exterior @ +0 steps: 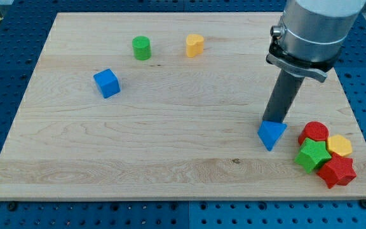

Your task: Push the blue cube to the red circle

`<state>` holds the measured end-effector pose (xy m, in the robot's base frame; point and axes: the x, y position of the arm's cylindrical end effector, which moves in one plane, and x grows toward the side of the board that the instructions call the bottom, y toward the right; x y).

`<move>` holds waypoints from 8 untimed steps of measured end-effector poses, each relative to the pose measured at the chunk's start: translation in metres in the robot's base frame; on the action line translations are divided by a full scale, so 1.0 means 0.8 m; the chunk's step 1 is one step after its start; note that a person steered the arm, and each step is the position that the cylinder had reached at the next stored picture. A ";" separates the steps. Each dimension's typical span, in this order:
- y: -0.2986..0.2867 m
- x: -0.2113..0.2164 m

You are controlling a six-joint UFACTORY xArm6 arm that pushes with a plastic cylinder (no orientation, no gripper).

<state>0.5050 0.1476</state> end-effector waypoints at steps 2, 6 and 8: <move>-0.095 0.008; -0.476 -0.095; -0.400 -0.115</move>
<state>0.4129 -0.1725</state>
